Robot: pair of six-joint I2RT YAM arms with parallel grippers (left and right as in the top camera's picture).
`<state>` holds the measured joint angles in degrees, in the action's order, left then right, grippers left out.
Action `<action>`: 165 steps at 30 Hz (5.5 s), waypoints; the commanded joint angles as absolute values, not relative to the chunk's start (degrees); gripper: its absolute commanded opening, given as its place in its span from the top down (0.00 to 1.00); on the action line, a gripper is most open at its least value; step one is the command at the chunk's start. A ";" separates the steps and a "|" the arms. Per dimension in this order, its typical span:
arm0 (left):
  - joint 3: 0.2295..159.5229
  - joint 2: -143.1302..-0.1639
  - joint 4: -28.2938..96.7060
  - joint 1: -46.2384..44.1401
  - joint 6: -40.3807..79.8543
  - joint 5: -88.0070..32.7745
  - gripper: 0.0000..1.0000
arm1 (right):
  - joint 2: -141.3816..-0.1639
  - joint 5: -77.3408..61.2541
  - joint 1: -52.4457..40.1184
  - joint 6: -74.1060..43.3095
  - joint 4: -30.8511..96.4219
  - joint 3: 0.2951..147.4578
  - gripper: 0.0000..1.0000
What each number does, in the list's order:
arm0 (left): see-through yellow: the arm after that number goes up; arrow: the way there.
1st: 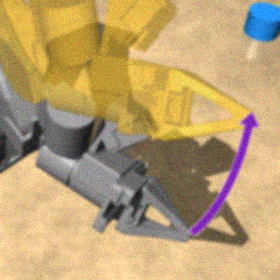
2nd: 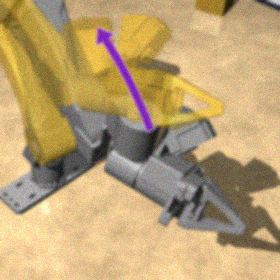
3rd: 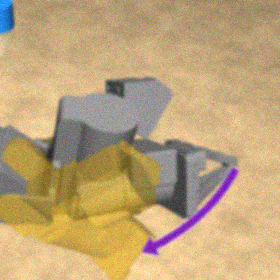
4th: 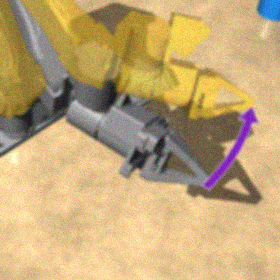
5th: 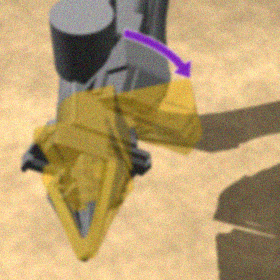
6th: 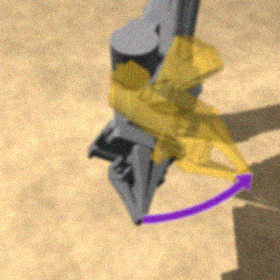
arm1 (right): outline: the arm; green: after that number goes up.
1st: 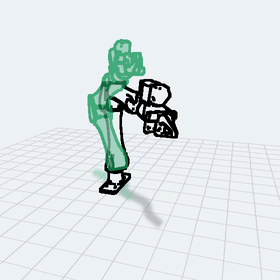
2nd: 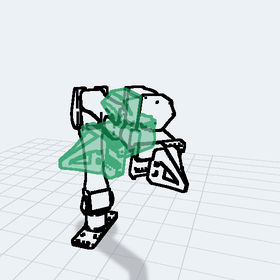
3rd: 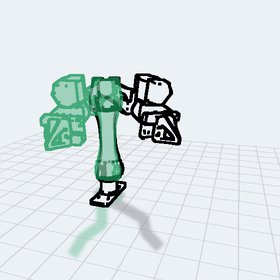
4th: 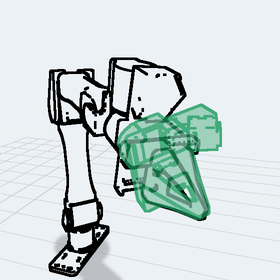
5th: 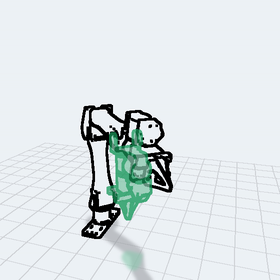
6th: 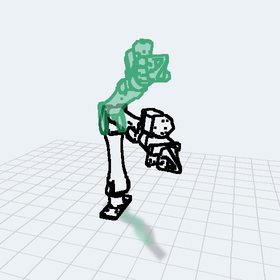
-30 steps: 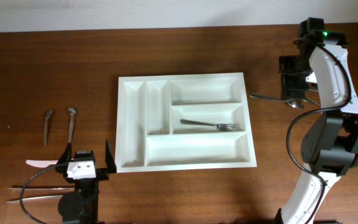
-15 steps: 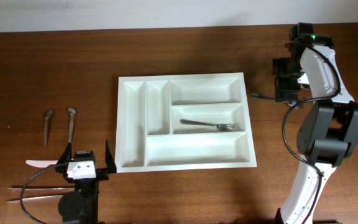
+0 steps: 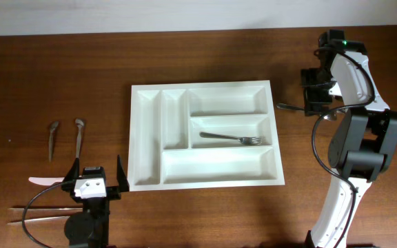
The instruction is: Pack container
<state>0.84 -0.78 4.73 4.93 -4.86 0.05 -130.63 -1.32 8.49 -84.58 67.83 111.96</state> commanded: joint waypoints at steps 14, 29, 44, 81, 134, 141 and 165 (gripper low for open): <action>0.49 -0.34 4.75 4.64 -4.54 0.27 0.01 | -131.63 1.89 8.75 -84.23 63.88 106.30 0.01; 0.49 -0.34 4.75 4.64 -4.54 0.25 0.01 | -131.66 0.38 8.75 -84.25 60.14 102.65 0.01; 0.49 -0.34 4.75 4.64 -4.54 0.27 0.01 | -131.66 -0.08 8.75 -84.25 57.93 100.22 0.16; 0.49 -0.34 4.75 4.64 -4.54 0.25 0.01 | -131.48 -4.36 -3.09 -85.80 75.40 133.91 0.96; 0.49 -0.34 4.75 4.64 -4.54 0.27 0.01 | -131.61 -1.89 14.46 -85.38 80.60 124.77 0.01; 0.49 -0.34 4.75 4.64 -4.54 0.27 0.01 | -131.63 -1.72 26.94 -75.37 80.62 122.65 0.01; 0.49 -0.34 4.75 4.64 -4.54 0.25 0.01 | -131.66 2.00 32.64 -76.58 69.58 113.34 0.01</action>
